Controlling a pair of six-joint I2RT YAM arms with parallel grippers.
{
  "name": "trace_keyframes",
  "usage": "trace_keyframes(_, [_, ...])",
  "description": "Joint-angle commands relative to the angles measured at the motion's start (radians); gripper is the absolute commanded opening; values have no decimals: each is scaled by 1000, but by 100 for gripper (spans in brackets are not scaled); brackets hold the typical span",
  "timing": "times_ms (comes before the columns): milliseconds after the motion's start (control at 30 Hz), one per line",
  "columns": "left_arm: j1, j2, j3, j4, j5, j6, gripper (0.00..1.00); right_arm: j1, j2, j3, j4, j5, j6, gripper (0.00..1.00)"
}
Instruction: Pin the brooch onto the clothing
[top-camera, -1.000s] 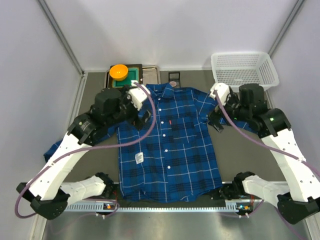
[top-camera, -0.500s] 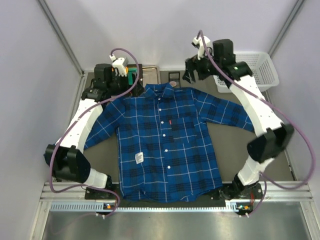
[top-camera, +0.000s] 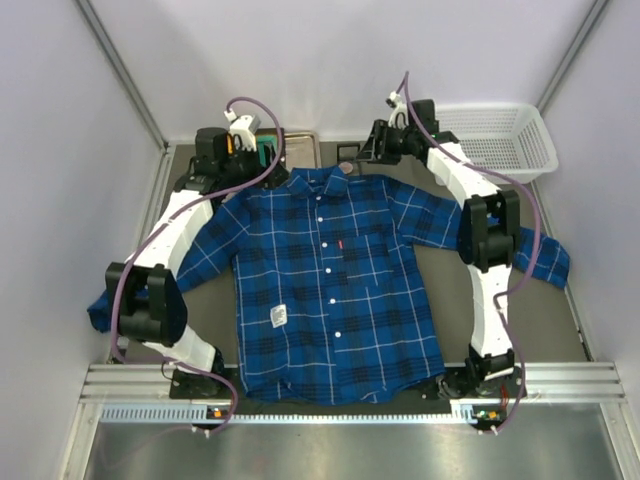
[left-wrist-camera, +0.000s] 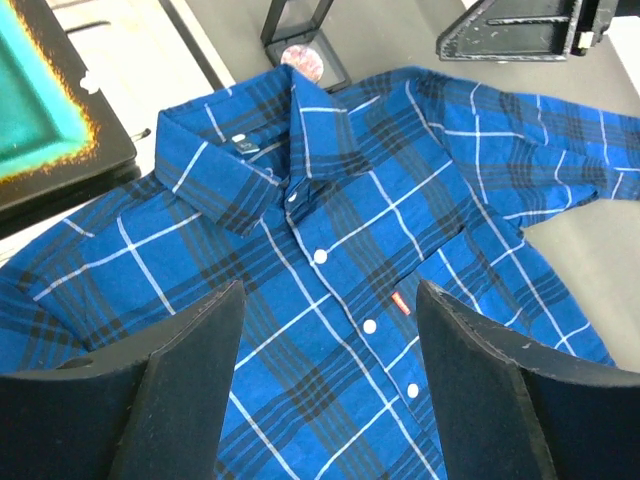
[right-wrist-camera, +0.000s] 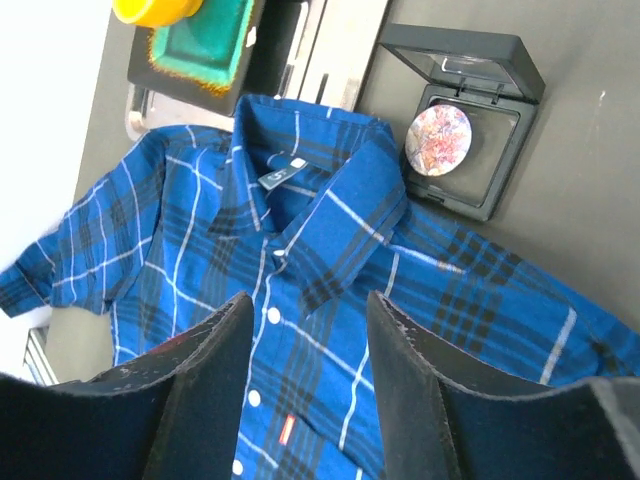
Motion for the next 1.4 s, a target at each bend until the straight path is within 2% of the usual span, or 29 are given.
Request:
trace_keyframes(0, [11,28,-4,36,27,31,73,10,63,59,231,-14,152,48])
trace_keyframes(167, [12,74,13,16,7,41,73,10,170,75,352,35,264,36])
trace_keyframes(533, [17,129,46,-25,-19,59,75,13,276,94,418,132,344,37])
trace_keyframes(1167, [52,157,43,-41,2,61,78,61,374,143,412,238,405,29])
trace_keyframes(1367, [62,163,40,-33,14,61,78,67,379,146,394,273,420,31])
